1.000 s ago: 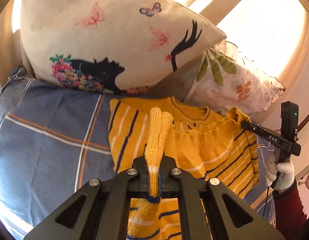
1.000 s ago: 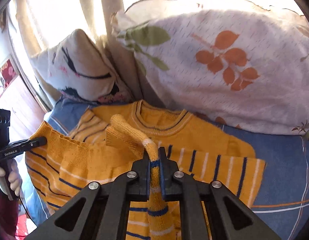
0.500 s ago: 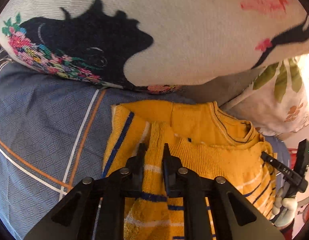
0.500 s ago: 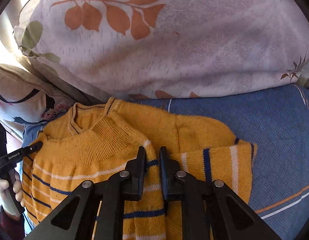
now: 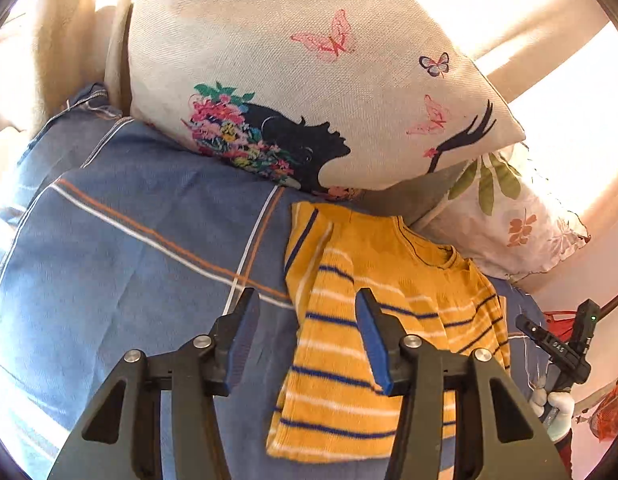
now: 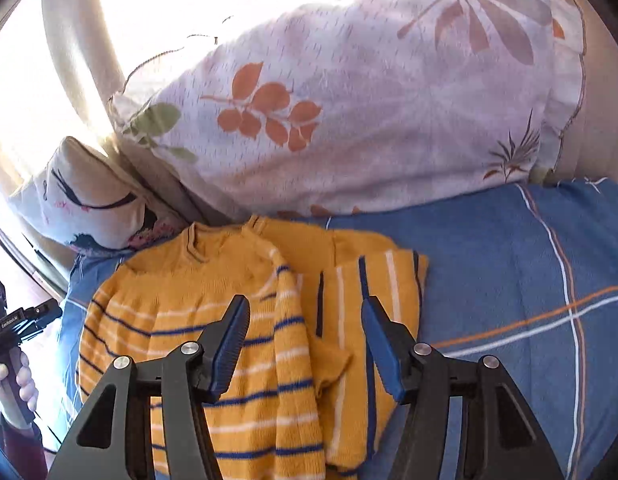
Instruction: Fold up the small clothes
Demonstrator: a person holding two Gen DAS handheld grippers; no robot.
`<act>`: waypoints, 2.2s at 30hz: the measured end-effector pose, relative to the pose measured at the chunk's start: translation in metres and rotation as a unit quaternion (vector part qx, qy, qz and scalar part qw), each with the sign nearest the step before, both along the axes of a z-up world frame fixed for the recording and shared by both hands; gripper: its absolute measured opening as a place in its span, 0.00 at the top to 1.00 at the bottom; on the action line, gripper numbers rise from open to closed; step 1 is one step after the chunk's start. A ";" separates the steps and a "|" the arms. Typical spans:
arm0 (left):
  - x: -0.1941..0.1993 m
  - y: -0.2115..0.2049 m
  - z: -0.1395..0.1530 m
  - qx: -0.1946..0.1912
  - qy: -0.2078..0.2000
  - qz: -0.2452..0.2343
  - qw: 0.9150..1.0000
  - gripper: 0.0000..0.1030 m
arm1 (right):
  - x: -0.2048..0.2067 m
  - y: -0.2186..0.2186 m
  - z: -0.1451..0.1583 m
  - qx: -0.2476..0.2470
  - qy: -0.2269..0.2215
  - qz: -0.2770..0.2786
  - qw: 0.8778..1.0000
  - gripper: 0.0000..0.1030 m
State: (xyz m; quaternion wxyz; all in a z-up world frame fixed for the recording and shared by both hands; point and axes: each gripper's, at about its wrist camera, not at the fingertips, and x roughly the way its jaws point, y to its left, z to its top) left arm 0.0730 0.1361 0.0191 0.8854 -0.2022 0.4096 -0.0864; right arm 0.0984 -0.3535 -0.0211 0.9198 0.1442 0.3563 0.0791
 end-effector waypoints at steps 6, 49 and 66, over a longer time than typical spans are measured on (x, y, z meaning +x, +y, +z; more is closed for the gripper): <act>-0.027 -0.005 -0.019 -0.004 0.023 -0.008 1.000 0.53 | 0.006 0.023 -0.042 0.012 0.058 0.017 0.998 0.63; -0.053 -0.018 -0.052 -0.010 0.049 -0.017 0.999 0.51 | -0.049 -0.068 -0.064 0.222 0.022 -0.079 0.972 0.77; -0.045 -0.030 -0.059 -0.016 0.050 -0.014 0.999 0.47 | 0.053 0.015 -0.053 0.072 0.041 -0.031 0.996 0.45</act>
